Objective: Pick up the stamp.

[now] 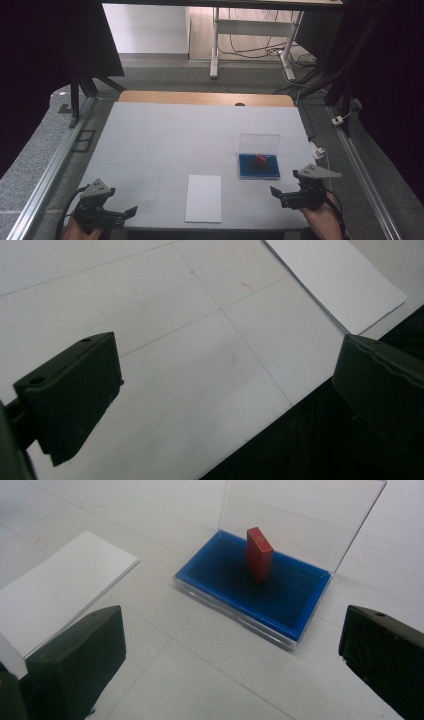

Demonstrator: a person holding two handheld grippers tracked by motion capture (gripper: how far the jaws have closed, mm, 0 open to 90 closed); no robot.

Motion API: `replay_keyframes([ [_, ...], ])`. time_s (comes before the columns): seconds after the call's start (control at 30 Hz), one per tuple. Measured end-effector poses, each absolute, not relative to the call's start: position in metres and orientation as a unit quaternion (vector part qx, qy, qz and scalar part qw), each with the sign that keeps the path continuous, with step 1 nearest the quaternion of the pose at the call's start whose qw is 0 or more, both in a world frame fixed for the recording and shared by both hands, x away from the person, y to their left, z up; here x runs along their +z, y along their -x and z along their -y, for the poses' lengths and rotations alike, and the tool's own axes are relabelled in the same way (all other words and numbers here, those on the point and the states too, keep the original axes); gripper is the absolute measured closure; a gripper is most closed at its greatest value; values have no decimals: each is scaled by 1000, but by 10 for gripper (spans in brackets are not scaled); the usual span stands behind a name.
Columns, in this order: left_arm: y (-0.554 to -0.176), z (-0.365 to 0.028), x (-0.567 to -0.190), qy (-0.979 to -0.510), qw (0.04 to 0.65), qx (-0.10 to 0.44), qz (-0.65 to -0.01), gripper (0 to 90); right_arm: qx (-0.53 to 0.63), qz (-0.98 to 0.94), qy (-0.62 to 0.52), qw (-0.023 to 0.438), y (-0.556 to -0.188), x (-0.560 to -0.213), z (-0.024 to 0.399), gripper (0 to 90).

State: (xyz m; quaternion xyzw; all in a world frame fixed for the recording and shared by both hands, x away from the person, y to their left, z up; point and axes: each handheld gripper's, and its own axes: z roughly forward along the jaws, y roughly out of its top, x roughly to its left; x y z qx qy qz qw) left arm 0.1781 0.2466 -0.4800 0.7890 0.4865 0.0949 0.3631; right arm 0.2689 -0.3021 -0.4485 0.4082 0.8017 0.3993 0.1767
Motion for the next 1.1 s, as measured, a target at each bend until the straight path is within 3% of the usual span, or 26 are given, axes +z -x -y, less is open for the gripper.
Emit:
replay_keyframes([
  [1.1,-179,-246,-480,-793,360,91,-482,0,348,-834,-396,162,-341,-469,270,0],
])
